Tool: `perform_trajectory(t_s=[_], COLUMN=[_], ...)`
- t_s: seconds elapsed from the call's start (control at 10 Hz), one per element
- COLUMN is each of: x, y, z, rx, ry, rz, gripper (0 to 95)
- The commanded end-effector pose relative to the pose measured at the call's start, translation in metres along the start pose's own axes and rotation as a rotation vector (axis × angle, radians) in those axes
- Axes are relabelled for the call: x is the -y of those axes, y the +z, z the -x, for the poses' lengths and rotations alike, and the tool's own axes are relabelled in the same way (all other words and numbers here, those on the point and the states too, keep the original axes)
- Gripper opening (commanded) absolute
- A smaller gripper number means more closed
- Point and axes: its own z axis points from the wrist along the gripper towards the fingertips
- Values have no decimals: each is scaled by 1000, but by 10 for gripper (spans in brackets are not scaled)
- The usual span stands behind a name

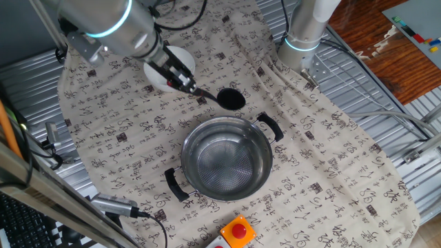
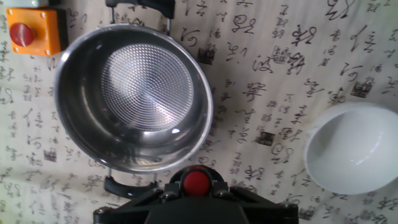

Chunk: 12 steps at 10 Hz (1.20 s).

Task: Scoop water with a large spoon from one bowl to another

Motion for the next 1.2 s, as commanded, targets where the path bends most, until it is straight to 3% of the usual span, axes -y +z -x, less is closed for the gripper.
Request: perform_trajectory(t_s=[0.1,0.4,1.2], x=[10,33,33], y=[0,-5,-5], z=[-4,-10,-10], rx=[-2,-3,1], ry=[-16,-45,-19], rz=[-3,-3,2], gripper=[0,0,0])
